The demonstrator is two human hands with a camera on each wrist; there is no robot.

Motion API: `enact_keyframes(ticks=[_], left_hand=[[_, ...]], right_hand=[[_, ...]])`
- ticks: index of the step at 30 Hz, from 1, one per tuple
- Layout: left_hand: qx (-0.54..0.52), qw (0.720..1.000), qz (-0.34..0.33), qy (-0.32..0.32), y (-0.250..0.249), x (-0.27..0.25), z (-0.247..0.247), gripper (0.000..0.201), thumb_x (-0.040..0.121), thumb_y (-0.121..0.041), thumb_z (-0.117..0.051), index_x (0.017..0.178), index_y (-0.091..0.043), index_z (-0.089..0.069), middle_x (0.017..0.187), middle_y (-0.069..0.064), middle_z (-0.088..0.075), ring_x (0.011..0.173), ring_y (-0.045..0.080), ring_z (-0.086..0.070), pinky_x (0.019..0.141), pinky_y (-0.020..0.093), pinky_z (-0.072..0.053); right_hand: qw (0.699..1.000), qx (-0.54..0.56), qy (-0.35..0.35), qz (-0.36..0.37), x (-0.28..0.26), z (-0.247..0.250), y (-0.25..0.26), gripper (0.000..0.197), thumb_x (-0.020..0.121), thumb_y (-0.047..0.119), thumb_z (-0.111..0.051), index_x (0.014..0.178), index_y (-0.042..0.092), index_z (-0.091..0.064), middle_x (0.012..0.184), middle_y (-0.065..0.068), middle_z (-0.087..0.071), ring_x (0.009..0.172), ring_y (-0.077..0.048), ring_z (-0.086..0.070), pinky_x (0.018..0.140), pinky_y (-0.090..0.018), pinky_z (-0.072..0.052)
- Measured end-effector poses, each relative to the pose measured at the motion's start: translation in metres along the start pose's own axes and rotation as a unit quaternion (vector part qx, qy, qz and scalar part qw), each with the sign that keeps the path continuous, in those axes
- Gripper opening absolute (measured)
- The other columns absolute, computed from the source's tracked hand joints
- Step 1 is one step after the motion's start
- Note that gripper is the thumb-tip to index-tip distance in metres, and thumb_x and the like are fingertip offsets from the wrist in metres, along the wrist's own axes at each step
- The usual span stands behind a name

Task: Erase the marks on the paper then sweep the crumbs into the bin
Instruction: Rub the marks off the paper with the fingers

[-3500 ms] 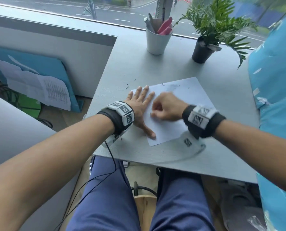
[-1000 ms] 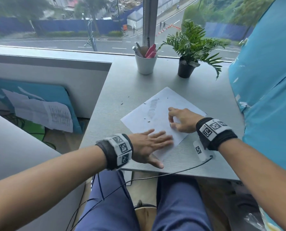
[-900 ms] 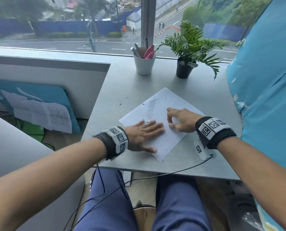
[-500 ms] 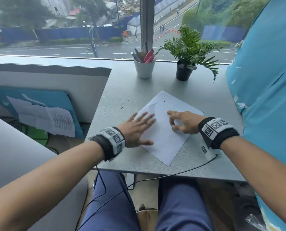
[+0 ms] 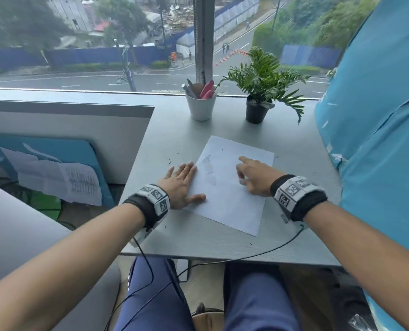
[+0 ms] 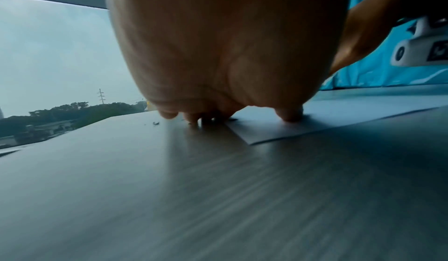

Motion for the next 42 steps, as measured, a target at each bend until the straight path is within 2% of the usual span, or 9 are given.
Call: enact_keyframes(ticks=[3,9,16,22,26,31,36,40,42], left_hand=[[0.049,0.998,0.018,-0.035,-0.017,-0.003,-0.001,0.111,0.084,-0.083,-0.022,0.156,-0.002,0.004,0.165,0.012,0.01,0.152,0.024,0.013,0.123,0.042,0.009],[0.062,0.992,-0.071,-0.082,-0.037,-0.016,0.015,0.093,0.09,-0.074,-0.035,0.146,0.0,-0.035,0.165,0.014,-0.01,0.153,0.024,0.002,0.123,0.045,0.006],[0.006,0.985,-0.138,-0.107,-0.056,-0.023,0.019,0.036,0.096,-0.047,-0.052,0.115,-0.018,-0.059,0.118,-0.002,-0.066,0.115,0.018,-0.06,0.123,0.046,-0.009],[-0.041,0.989,-0.11,-0.091,-0.066,-0.016,0.02,0.04,0.096,-0.038,-0.056,0.134,-0.025,-0.056,0.146,0.007,-0.046,0.132,0.025,-0.045,0.115,0.043,-0.032],[-0.03,0.989,-0.116,-0.084,-0.066,-0.016,0.02,0.039,0.098,-0.036,-0.053,0.135,-0.023,-0.052,0.137,0.004,-0.053,0.123,0.023,-0.052,0.102,0.04,-0.046],[-0.078,0.986,-0.116,-0.089,-0.057,-0.008,0.034,0.033,0.098,-0.02,-0.056,0.13,-0.02,-0.059,0.127,-0.001,-0.061,0.117,0.019,-0.055,0.1,0.038,-0.047],[-0.066,0.989,-0.101,-0.08,-0.041,0.004,0.035,0.024,0.095,-0.022,-0.061,0.119,-0.027,-0.063,0.141,-0.003,-0.051,0.125,0.02,-0.051,0.107,0.038,-0.04],[-0.033,0.986,-0.125,-0.106,-0.039,0.008,0.04,0.038,0.095,-0.032,-0.062,0.132,-0.027,-0.055,0.136,-0.004,-0.057,0.118,0.016,-0.057,0.101,0.036,-0.044],[-0.037,0.986,-0.147,-0.075,-0.029,0.005,0.036,0.051,0.098,-0.038,-0.056,0.146,-0.027,-0.043,0.156,-0.003,-0.038,0.134,0.017,-0.047,0.111,0.039,-0.039]], right_hand=[[0.998,0.03,-0.021,-0.049,0.004,-0.013,0.029,0.014,0.093,0.018,-0.048,0.105,0.011,-0.05,0.115,-0.014,-0.054,0.103,-0.033,-0.054,0.083,-0.038,-0.045],[0.995,0.056,-0.011,-0.079,0.012,-0.024,0.037,0.025,0.094,0.019,-0.049,0.116,0.006,-0.048,0.121,-0.019,-0.049,0.115,-0.034,-0.048,0.096,-0.04,-0.042],[0.994,0.058,-0.041,-0.077,0.006,-0.019,0.026,0.014,0.095,0.018,-0.052,0.106,0.01,-0.055,0.114,-0.011,-0.057,0.104,-0.029,-0.055,0.085,-0.036,-0.044],[0.978,0.035,-0.108,-0.175,0.003,-0.009,0.02,0.015,0.09,0.02,-0.059,0.104,0.013,-0.06,0.109,-0.013,-0.062,0.098,-0.034,-0.062,0.083,-0.039,-0.052],[0.986,0.072,-0.065,-0.136,-0.003,-0.013,0.011,0.01,0.092,0.02,-0.058,0.1,0.015,-0.06,0.106,-0.008,-0.063,0.096,-0.028,-0.059,0.079,-0.034,-0.048],[0.994,0.074,-0.069,-0.048,-0.001,-0.007,0.001,0.006,0.092,0.021,-0.057,0.096,0.018,-0.06,0.1,0.003,-0.059,0.093,-0.021,-0.054,0.076,-0.031,-0.041],[0.985,0.036,-0.134,-0.103,0.004,-0.011,-0.004,0.009,0.091,0.025,-0.06,0.095,0.019,-0.065,0.104,-0.005,-0.067,0.097,-0.026,-0.06,0.076,-0.032,-0.045],[0.988,0.045,-0.111,-0.099,0.008,-0.007,-0.009,0.011,0.089,0.024,-0.06,0.096,0.019,-0.069,0.105,-0.005,-0.067,0.104,-0.026,-0.058,0.086,-0.035,-0.047],[0.988,0.06,-0.097,-0.1,0.009,-0.003,-0.013,0.012,0.088,0.026,-0.061,0.095,0.02,-0.07,0.107,-0.003,-0.067,0.109,-0.024,-0.055,0.089,-0.033,-0.045]])
Point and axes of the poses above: each hand's wrist, its own x-axis towards the middle knuckle, its own z-axis out of the back of the hand, y = z × x, the point moved 1 cm from there along x, towards the middle knuckle
